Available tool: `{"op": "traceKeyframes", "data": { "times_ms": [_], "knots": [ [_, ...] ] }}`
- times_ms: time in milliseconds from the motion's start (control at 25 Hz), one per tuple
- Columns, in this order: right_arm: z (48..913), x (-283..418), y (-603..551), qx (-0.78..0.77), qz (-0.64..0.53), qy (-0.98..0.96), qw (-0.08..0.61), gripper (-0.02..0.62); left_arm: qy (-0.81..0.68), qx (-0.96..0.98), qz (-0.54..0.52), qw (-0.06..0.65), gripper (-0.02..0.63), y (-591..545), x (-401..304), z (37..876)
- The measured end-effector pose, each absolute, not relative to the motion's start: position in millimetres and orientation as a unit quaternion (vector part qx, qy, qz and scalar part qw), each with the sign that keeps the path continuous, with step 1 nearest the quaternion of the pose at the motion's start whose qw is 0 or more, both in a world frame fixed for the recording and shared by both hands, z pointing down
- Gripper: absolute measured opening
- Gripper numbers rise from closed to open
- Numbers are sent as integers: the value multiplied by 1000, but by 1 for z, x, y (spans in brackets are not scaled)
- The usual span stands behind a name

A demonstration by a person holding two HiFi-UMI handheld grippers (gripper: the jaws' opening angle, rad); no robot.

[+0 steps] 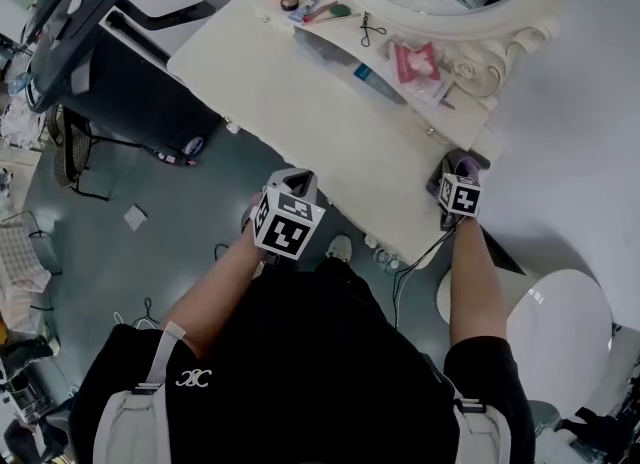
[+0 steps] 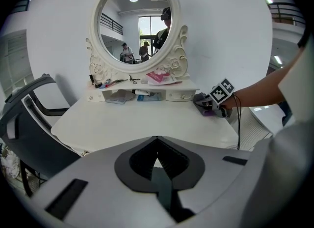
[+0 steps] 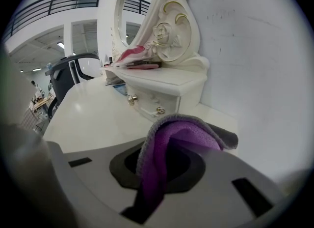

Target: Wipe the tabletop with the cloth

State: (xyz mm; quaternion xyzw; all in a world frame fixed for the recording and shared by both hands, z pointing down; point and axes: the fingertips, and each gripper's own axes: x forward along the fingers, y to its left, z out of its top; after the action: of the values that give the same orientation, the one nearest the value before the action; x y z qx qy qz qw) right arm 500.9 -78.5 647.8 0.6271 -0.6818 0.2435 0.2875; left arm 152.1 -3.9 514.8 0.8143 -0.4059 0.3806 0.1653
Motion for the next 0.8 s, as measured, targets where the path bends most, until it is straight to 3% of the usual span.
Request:
{"op": "traceKeyframes", "data": {
  "times_ms": [800],
  "knots": [
    [648, 375, 18, 642, 248, -668, 283, 41, -310, 868, 364, 136, 4, 9, 121, 510]
  ]
}}
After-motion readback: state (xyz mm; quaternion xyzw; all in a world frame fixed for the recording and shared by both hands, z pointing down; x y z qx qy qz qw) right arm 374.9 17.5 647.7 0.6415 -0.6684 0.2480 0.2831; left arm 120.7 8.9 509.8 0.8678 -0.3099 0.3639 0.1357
